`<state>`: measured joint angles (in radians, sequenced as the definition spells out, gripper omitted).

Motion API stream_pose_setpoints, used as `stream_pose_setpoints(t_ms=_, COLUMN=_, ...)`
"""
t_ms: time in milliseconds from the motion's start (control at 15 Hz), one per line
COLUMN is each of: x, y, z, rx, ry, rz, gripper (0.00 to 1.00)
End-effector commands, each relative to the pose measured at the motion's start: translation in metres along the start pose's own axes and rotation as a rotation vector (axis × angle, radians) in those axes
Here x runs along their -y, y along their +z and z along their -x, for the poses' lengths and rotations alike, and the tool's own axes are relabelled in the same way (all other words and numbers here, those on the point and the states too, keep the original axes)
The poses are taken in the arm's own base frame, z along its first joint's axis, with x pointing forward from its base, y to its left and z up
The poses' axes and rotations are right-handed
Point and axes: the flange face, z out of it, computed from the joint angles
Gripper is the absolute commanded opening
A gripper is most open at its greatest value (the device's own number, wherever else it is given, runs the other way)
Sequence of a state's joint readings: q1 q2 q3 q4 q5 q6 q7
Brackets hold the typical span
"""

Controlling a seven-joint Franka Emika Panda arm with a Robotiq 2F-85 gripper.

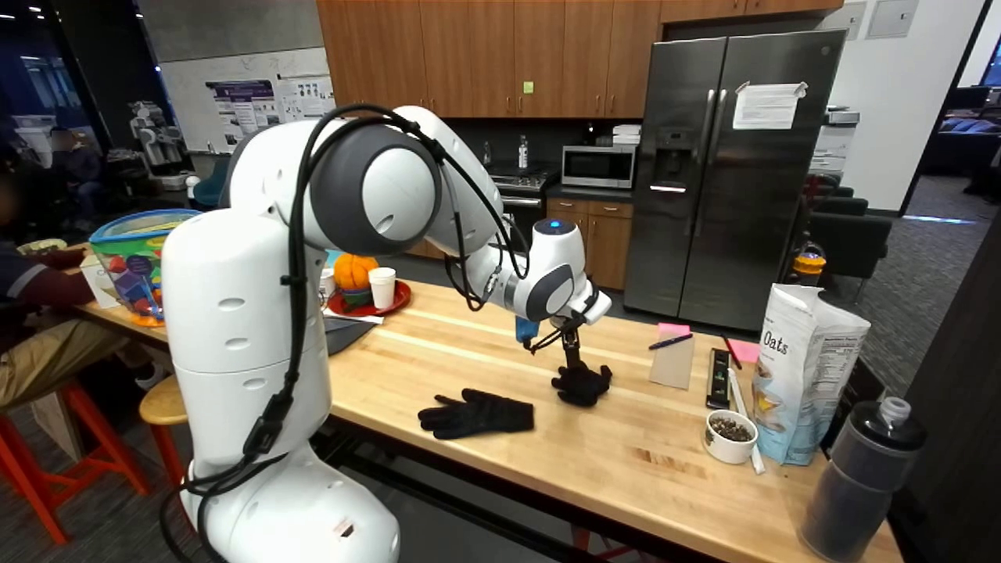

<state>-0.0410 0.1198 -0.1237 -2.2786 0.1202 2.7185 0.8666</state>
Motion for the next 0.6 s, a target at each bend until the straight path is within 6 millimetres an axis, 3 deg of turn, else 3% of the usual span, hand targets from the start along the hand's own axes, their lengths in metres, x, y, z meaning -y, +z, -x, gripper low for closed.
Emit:
stream_pose_setpoints(t_ms=0, x=0.011, y=0.007, z=0.008, rx=0.08, ry=-0.011, rz=0.024, gripper=1.0)
stream_pose_setpoints(t_ms=533, x=0.005, y=0.026, z=0.017, rx=0.14, ry=-0.013, rz=0.086, gripper=1.0)
